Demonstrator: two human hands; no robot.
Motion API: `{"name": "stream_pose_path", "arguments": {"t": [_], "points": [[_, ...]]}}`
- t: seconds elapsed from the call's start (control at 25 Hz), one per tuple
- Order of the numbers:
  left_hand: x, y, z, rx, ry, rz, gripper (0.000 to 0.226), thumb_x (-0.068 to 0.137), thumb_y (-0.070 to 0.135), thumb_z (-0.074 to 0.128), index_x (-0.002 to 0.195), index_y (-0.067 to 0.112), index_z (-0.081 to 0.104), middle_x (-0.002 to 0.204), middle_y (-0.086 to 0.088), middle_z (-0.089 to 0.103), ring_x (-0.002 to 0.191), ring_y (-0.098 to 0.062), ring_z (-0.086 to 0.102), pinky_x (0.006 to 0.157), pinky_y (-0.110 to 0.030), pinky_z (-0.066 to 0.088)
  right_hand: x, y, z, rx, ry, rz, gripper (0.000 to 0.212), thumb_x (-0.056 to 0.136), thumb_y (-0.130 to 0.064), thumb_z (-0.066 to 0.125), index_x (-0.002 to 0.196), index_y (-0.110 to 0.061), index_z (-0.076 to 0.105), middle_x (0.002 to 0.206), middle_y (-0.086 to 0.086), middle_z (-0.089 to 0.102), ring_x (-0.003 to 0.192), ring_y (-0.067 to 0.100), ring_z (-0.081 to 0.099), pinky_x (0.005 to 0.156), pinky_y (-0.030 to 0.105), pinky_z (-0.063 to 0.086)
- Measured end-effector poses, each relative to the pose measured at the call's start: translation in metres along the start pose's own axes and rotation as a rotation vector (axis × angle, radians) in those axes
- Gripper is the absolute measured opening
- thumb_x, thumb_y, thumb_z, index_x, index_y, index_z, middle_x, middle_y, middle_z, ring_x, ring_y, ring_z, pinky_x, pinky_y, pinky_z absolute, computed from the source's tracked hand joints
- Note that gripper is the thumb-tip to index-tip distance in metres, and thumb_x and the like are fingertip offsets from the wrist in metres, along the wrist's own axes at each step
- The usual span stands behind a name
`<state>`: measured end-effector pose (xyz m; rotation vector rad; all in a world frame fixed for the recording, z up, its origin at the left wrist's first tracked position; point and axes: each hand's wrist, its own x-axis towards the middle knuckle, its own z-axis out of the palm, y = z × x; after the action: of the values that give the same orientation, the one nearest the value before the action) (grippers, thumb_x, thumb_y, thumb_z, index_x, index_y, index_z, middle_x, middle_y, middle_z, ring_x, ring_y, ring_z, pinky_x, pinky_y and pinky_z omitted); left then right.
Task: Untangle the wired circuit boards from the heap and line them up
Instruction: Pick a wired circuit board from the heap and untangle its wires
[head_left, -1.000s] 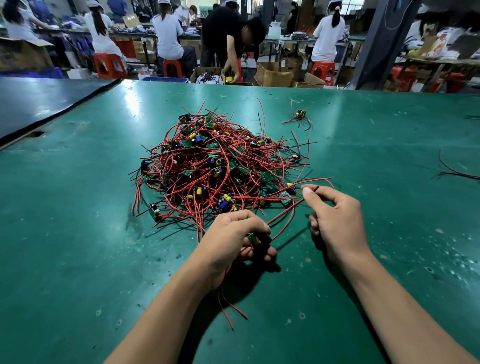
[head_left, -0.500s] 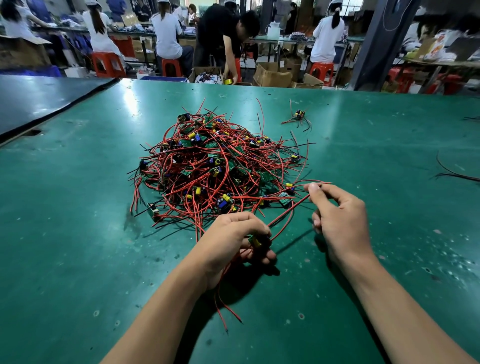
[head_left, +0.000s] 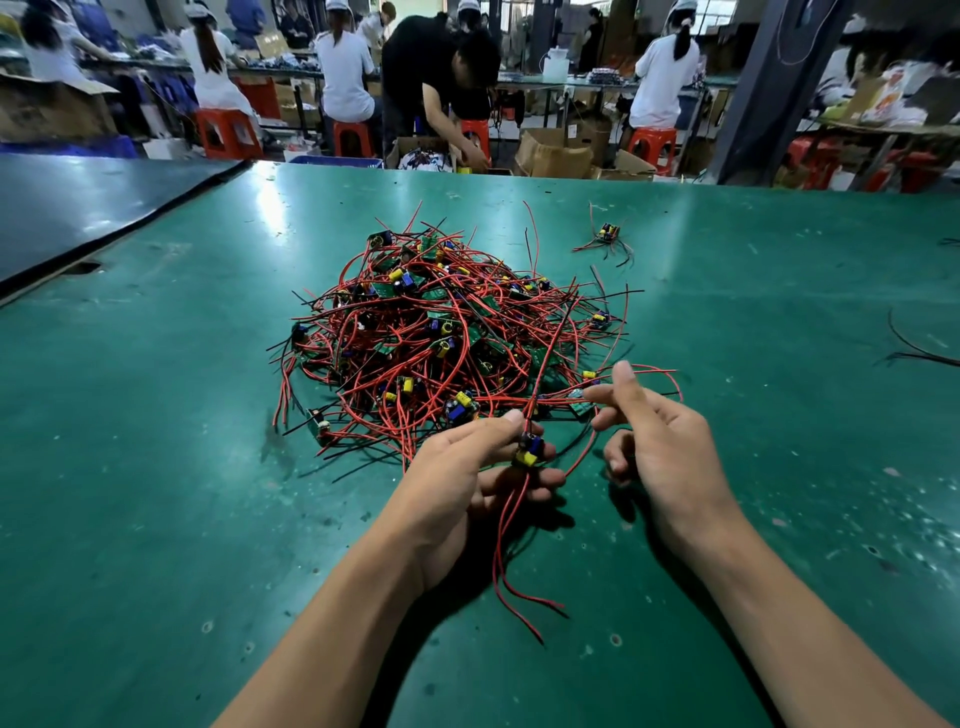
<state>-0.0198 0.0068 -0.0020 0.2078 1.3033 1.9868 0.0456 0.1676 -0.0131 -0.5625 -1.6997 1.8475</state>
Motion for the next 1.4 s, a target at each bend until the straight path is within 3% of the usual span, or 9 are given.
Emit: {"name": "stream_pose_path", "arguments": {"t": [0.16, 0.28, 0.4, 0.48, 0.68, 1.0, 1.12, 1.24, 1.4], "points": [[-0.002, 0.001, 0.002, -0.144, -0.083, 0.01, 0.031, 0.09, 0.017, 0.058, 0.113, -0.004, 0.062, 0.109, -0.023, 0.071, 0.09, -0.03, 0.073, 0.082, -0.037, 0.058, -0.003, 0.004, -0.003, -0.037, -0.086, 0.008, 0.024, 0.096, -0.031, 0.063, 0.09, -0.011, 0.074, 0.059, -0.005, 0.056, 0.04, 0.009, 0.039, 0.039, 0.016, 0.029], [-0.003, 0.006, -0.001, -0.217, -0.141, 0.125, 0.03, 0.085, 0.007, 0.058, 0.115, 0.005, 0.059, 0.117, -0.016, 0.07, 0.101, -0.024, 0.071, 0.084, -0.033, 0.058, -0.01, 0.005, -0.001, -0.255, -0.237, -0.175, 0.009, 0.088, -0.015, 0.075, 0.095, -0.021, 0.077, 0.071, -0.008, 0.068, 0.051, 0.0, 0.052, 0.047, 0.015, 0.041], [-0.005, 0.009, -0.003, -0.147, -0.072, 0.202, 0.029, 0.081, 0.01, 0.062, 0.11, 0.014, 0.06, 0.117, -0.007, 0.071, 0.093, -0.015, 0.07, 0.066, -0.024, 0.055, -0.019, 0.006, 0.007, -0.483, -0.292, -0.372, 0.023, 0.075, -0.035, 0.085, 0.095, -0.034, 0.073, 0.074, -0.014, 0.067, 0.053, 0.0, 0.052, 0.054, 0.014, 0.04], [-0.005, 0.008, -0.003, -0.148, -0.027, 0.202, 0.028, 0.076, 0.01, 0.065, 0.103, 0.016, 0.059, 0.111, -0.006, 0.073, 0.084, -0.011, 0.07, 0.064, -0.023, 0.05, -0.025, 0.005, 0.014, -0.424, -0.291, -0.404, 0.03, 0.073, -0.045, 0.082, 0.1, -0.034, 0.074, 0.073, -0.013, 0.065, 0.051, 0.002, 0.047, 0.052, 0.017, 0.038], [-0.008, 0.005, 0.002, -0.133, 0.058, 0.197, 0.031, 0.067, 0.013, 0.072, 0.094, 0.024, 0.06, 0.098, 0.0, 0.074, 0.074, -0.01, 0.065, 0.068, -0.03, 0.041, -0.031, -0.004, 0.025, 0.153, -0.298, -0.104, 0.024, 0.08, -0.036, 0.078, 0.097, -0.019, 0.079, 0.074, -0.001, 0.07, 0.048, 0.008, 0.049, 0.045, 0.019, 0.042], [-0.01, 0.001, 0.003, -0.121, 0.005, 0.172, 0.024, 0.065, 0.0, 0.07, 0.083, 0.014, 0.075, 0.084, -0.01, 0.074, 0.071, -0.018, 0.072, 0.062, -0.023, 0.058, -0.02, -0.013, 0.017, 0.483, -0.271, 0.346, 0.016, 0.079, -0.029, 0.069, 0.068, -0.019, 0.076, 0.068, -0.002, 0.058, 0.046, 0.007, 0.045, 0.045, 0.02, 0.039], [-0.01, 0.002, 0.003, -0.109, -0.067, 0.018, 0.019, 0.077, 0.013, 0.066, 0.093, 0.01, 0.075, 0.091, -0.014, 0.073, 0.068, -0.02, 0.071, 0.063, -0.027, 0.059, -0.019, -0.012, 0.011, 0.426, -0.355, 0.412, 0.01, 0.076, -0.028, 0.075, 0.074, -0.018, 0.073, 0.072, 0.0, 0.058, 0.051, 0.009, 0.042, 0.051, 0.022, 0.033], [-0.011, 0.002, 0.002, -0.03, -0.125, -0.044, 0.024, 0.082, 0.03, 0.068, 0.093, 0.011, 0.074, 0.094, -0.016, 0.072, 0.073, -0.023, 0.072, 0.067, -0.031, 0.06, -0.019, -0.01, 0.007, 0.305, -0.468, 0.373, 0.024, 0.077, -0.028, 0.079, 0.094, -0.013, 0.069, 0.087, 0.01, 0.062, 0.066, 0.017, 0.051, 0.066, 0.032, 0.035], [-0.013, -0.004, 0.003, 0.037, -0.162, 0.004, 0.021, 0.072, 0.018, 0.077, 0.09, 0.013, 0.069, 0.092, -0.017, 0.073, 0.079, -0.028, 0.073, 0.072, -0.034, 0.057, -0.018, -0.014, 0.004, 0.287, -0.493, 0.342, 0.023, 0.074, -0.025, 0.08, 0.096, -0.017, 0.076, 0.084, 0.008, 0.07, 0.063, 0.018, 0.063, 0.068, 0.031, 0.049]]}}
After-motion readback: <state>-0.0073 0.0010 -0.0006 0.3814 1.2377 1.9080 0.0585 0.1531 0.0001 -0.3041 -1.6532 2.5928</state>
